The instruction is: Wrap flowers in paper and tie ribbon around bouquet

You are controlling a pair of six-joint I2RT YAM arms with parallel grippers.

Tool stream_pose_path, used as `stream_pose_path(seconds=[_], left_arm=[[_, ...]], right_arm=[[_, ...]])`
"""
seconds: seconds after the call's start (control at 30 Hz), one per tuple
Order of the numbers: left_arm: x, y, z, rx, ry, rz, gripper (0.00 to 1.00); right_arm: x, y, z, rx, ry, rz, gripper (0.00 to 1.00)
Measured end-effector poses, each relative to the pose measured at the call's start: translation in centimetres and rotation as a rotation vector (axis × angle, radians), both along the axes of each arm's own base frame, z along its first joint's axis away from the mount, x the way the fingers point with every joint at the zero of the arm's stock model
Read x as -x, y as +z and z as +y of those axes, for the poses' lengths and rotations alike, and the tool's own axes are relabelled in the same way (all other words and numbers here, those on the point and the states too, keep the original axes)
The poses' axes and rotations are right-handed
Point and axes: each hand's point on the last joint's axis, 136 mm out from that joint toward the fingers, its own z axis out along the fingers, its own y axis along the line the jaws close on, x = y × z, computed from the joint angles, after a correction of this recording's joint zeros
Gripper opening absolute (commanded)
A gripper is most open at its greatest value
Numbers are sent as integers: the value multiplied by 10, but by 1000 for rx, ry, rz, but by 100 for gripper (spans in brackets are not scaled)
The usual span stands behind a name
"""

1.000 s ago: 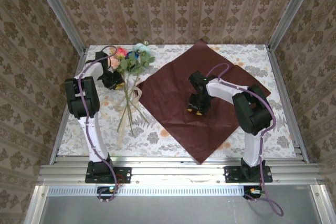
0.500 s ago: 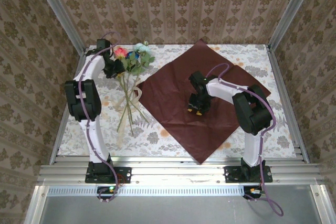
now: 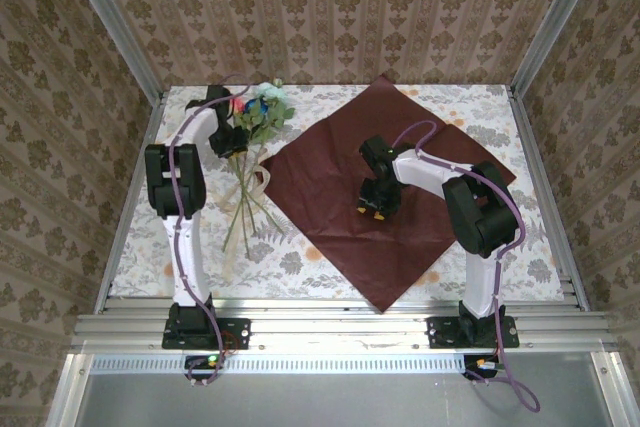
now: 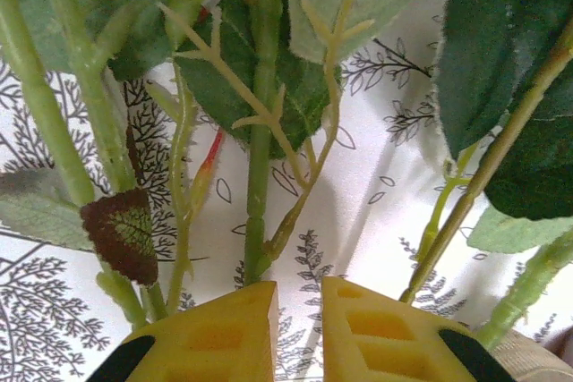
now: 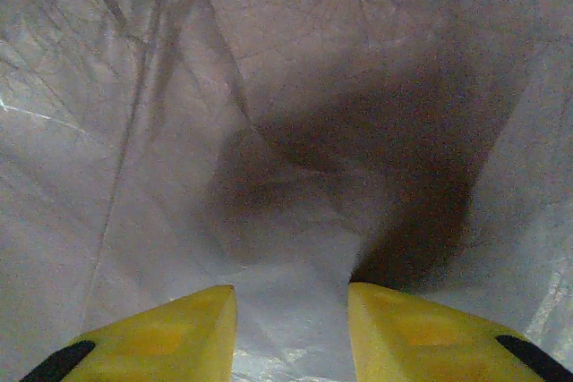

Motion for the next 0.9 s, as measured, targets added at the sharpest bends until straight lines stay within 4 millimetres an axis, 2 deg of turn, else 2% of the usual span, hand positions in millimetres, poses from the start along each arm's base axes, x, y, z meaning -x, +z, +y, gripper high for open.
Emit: stream_pose_path(seconds=[0.27,0.57,0.9], left_arm=[[4,-3,8,-59,-9,2,29],[8,15,14,-80,-3,-29,27],[12,13,18,-102,1,-7,24]], right_arm=[[0,0,0,0,0,1,39],[0,0,0,1,0,2,39],[0,0,0,1,0,2,39]])
